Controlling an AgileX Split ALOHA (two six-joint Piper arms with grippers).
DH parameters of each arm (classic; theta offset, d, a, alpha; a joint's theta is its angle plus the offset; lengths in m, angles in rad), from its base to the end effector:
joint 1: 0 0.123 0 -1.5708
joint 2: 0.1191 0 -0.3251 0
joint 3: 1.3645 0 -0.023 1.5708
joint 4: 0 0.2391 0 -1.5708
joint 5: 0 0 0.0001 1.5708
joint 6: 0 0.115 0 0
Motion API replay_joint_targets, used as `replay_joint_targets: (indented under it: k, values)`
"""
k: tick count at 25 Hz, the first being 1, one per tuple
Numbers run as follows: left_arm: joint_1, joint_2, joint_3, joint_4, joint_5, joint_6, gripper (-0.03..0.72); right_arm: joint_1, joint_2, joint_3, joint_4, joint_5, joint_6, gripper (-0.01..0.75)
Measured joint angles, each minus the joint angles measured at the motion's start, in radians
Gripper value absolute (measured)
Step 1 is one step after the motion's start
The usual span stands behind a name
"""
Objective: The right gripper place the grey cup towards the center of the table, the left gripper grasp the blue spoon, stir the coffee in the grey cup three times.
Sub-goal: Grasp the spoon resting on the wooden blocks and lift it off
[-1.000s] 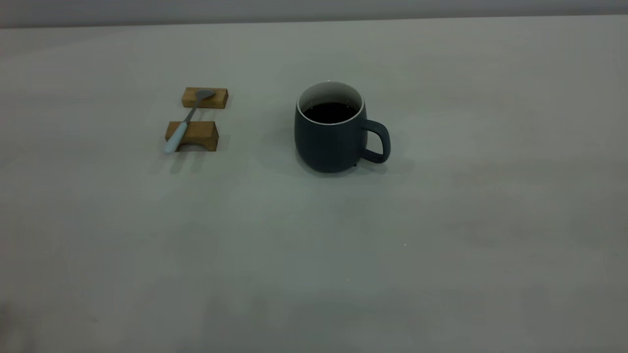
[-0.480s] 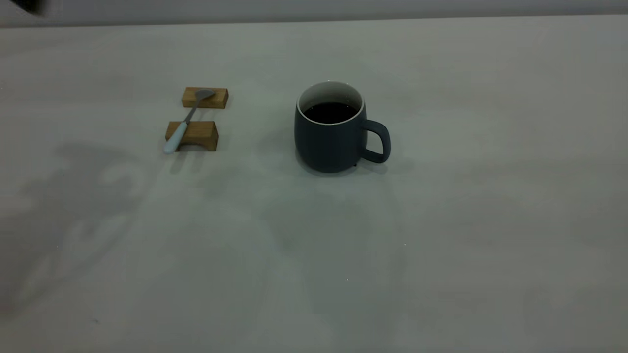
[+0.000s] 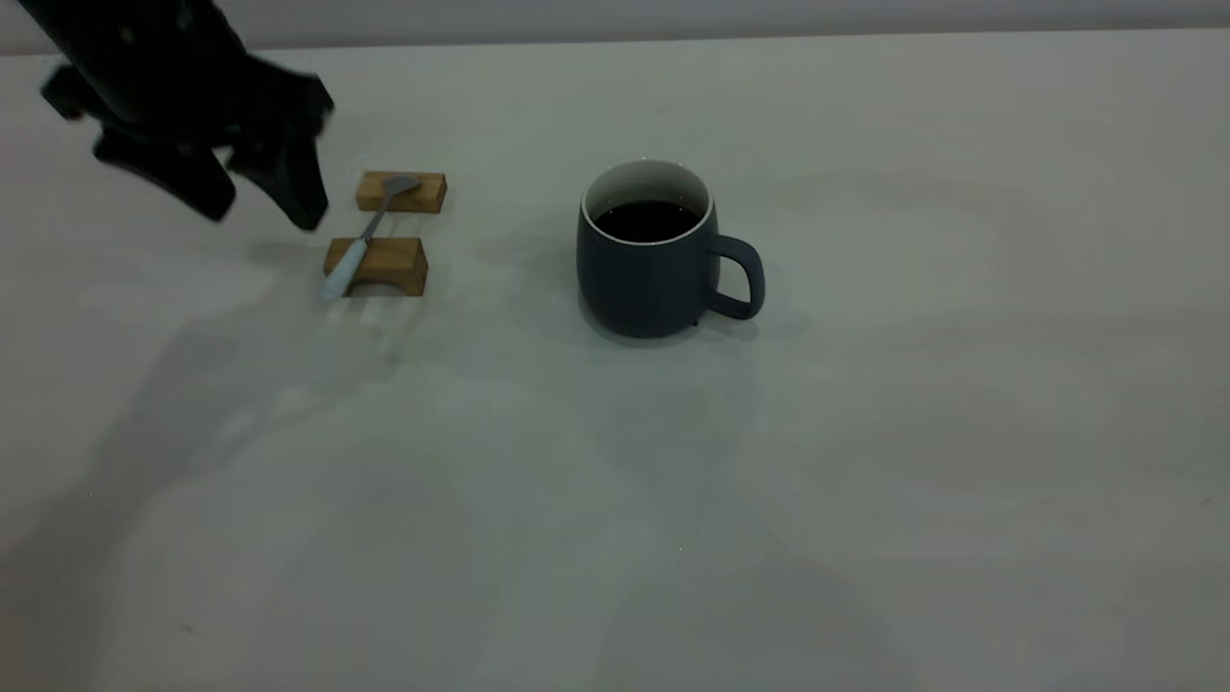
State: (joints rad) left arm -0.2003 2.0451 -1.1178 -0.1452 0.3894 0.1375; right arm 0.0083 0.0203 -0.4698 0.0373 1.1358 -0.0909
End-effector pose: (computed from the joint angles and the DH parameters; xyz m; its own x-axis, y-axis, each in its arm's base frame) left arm 0.3880 -0.0852 0.1217 -0.9216 0.1902 -0.3383 0.2197 0.9743 -0.0507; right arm -0.0334 0.0036 0.2453 -0.5594 -0.0797 -0.8251 -0.0785 0.9960 -0.0430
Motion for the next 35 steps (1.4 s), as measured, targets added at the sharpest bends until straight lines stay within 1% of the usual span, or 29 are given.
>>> replay_joint_targets:
  k: [3, 10, 15, 19, 21, 24, 28, 33, 35]
  values:
    - [0.0, 0.06, -0.004, 0.0, -0.057, -0.002, 0.66, 0.0, 0.0, 0.0, 0.0, 0.0, 0.0, 0.358]
    - [0.0, 0.165, -0.006, 0.0, -0.117, -0.004, 0.649, 0.0, 0.0, 0.0, 0.0, 0.0, 0.0, 0.357]
    - [-0.004, 0.212, -0.054, -0.002, -0.122, -0.006, 0.641, 0.0, 0.0, 0.0, 0.0, 0.0, 0.0, 0.357]
    - [-0.029, 0.252, -0.111, -0.006, -0.121, -0.01, 0.628, 0.0, 0.0, 0.0, 0.0, 0.0, 0.0, 0.357]
    - [-0.037, 0.271, -0.132, -0.016, -0.119, -0.011, 0.609, 0.0, 0.0, 0.0, 0.0, 0.0, 0.0, 0.357]
    - [-0.04, 0.287, -0.144, -0.03, -0.115, -0.011, 0.551, 0.0, 0.0, 0.0, 0.0, 0.0, 0.0, 0.357]
    - [-0.04, 0.29, -0.145, -0.041, -0.132, -0.011, 0.408, 0.0, 0.0, 0.0, 0.0, 0.0, 0.0, 0.357]
    - [-0.04, 0.29, -0.145, -0.042, -0.16, -0.013, 0.147, 0.0, 0.0, 0.0, 0.0, 0.0, 0.0, 0.357]
    - [-0.04, 0.29, -0.145, -0.043, -0.158, -0.015, 0.138, 0.0, 0.0, 0.0, 0.0, 0.0, 0.0, 0.357]
